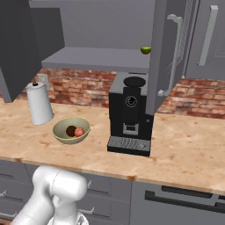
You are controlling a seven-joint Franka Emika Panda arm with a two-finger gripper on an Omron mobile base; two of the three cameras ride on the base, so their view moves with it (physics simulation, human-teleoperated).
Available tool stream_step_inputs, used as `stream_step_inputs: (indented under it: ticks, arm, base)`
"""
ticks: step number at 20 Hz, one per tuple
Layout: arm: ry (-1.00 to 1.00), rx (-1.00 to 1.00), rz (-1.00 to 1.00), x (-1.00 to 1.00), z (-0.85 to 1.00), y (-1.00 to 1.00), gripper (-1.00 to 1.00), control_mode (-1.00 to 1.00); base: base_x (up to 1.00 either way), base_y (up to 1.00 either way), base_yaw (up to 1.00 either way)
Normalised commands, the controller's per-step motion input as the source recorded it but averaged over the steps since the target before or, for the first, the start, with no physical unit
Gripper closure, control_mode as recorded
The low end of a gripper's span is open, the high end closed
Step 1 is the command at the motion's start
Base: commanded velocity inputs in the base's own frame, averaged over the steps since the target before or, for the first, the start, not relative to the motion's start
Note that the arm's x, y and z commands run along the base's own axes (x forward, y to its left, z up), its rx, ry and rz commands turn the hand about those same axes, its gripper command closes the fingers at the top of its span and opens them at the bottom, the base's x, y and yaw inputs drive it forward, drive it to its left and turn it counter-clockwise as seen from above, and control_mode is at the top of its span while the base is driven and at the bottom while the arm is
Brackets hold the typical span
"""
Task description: Open the cabinet. Pick the peach and orange from the cabinet and place them into the bowl. Then close the cabinet.
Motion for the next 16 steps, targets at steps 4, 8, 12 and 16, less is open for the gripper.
stream_step_inputs:
  ticks: [4,8,12,16]
  arm:
    - [0.00,-0.05,-0.18,0.97,-0.17,0.52,-1.00,-1.00]
    - [0.00,-0.01,-0.26,0.76,-0.06,0.09,-1.00,-1.00]
    - [0.00,0.05,-0.08,0.49,-0.14,-0.60,-1.00,-1.00]
    - [0.00,0.17,-0.01,0.31,-0.13,-0.99,-1.00,-1.00]
  base:
    - [0.00,0.00,0.00]
    - [0.00,0.00,0.00]
    - [0.00,0.00,0.00]
    - [0.00,0.00,0.00]
